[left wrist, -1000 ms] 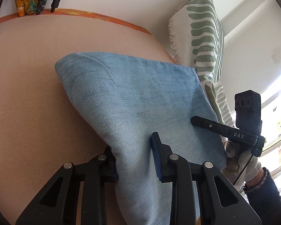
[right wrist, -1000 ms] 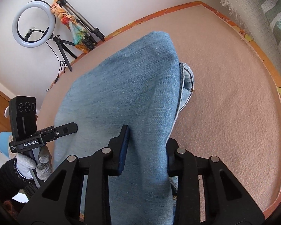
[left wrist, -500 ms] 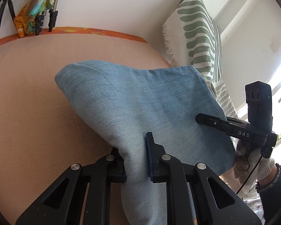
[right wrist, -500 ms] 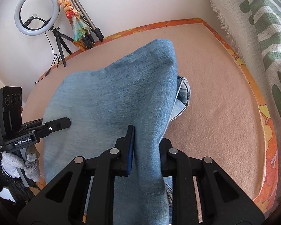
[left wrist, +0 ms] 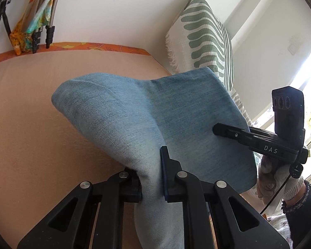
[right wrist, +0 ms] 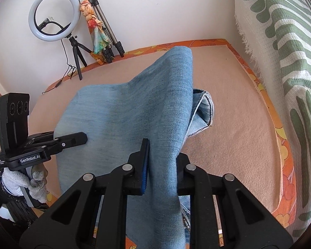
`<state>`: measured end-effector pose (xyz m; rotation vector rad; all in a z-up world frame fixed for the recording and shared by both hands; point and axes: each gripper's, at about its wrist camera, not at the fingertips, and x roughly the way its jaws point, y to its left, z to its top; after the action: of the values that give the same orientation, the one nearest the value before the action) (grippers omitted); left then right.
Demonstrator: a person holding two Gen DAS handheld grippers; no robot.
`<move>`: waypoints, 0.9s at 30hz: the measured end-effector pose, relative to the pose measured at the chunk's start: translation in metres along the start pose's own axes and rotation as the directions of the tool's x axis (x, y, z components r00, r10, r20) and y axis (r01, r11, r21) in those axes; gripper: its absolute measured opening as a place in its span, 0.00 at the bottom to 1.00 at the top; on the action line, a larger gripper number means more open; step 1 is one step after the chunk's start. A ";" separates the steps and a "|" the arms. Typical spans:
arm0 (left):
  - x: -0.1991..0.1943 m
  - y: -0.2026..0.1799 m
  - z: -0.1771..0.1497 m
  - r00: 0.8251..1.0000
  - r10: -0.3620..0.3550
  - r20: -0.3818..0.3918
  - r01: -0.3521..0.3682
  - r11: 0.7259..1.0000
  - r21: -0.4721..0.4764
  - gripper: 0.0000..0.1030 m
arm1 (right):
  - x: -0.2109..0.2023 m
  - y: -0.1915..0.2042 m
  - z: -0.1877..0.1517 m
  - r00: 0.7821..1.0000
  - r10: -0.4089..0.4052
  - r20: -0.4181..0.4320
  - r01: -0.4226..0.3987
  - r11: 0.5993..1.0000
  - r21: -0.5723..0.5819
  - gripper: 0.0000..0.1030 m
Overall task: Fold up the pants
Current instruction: 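Lift the jeans edge with both grippers and fold it over once more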
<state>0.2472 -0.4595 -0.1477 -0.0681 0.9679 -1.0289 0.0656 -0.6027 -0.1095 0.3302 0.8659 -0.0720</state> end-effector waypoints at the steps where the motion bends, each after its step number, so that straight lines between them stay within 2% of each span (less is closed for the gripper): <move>1: -0.002 -0.002 0.000 1.000 -0.001 0.002 0.001 1.000 0.007 0.11 | -0.003 0.003 0.001 1.000 -0.002 0.003 0.002 1.000 -0.003 0.18; 10: -0.019 -0.006 0.023 0.999 -0.021 0.026 0.020 0.999 0.034 0.11 | -0.023 0.022 0.016 0.998 -0.015 0.060 0.016 1.000 -0.024 0.17; 18: -0.030 -0.004 0.071 0.998 -0.016 0.069 0.010 0.997 0.076 0.11 | -0.028 0.026 0.059 0.993 -0.016 0.115 0.020 0.999 -0.033 0.17; 27: -0.019 0.012 0.126 0.994 0.014 0.106 -0.024 0.995 0.097 0.11 | -0.002 0.020 0.115 0.990 -0.004 0.144 0.010 0.999 -0.041 0.17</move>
<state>0.3411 -0.4854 -0.0648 -0.0317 0.8203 -1.0438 0.1529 -0.6203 -0.0343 0.2798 0.7244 -0.0832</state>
